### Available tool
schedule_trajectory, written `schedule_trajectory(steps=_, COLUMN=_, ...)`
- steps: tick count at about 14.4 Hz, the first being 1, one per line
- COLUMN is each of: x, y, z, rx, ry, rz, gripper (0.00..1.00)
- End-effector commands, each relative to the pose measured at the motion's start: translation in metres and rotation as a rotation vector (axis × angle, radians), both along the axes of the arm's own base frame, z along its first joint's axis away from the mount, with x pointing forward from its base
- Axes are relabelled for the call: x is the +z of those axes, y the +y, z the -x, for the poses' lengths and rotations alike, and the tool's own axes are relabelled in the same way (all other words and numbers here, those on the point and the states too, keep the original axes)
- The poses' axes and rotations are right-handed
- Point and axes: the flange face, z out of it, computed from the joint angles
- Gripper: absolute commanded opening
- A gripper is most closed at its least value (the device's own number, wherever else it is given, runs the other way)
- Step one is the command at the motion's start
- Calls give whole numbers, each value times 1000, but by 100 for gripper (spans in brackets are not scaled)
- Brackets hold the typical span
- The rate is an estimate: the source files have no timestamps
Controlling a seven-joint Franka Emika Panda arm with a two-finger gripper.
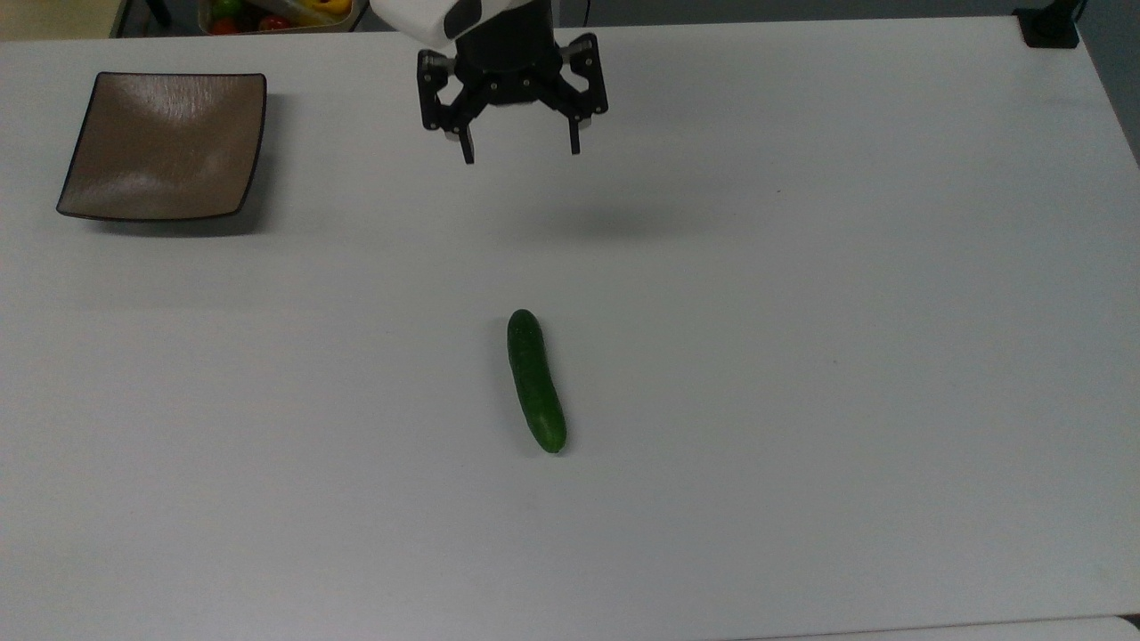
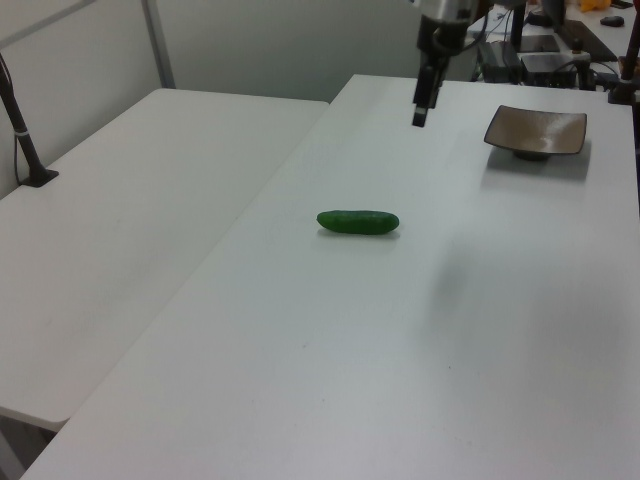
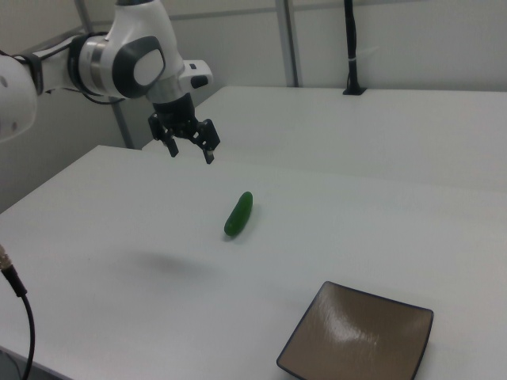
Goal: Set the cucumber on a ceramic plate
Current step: 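Move the open gripper down over the green cucumber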
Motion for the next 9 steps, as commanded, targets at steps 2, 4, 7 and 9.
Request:
schedule_trajectory(steps=2, x=-28, y=6, z=-50, rx=-2, ry=-109, rz=-10, gripper=100)
schedule_trajectory(steps=4, x=-59, y=8, z=-65, rx=3, ry=-119, rz=8, gripper=100)
schedule_trajectory(steps=7, x=-96, y=10, z=-87, rx=-2, ry=-111, rz=18, gripper=100)
schedule_trajectory(steps=9, x=-114, y=12, z=-96, rx=-7, ry=-120, rz=18, gripper=100)
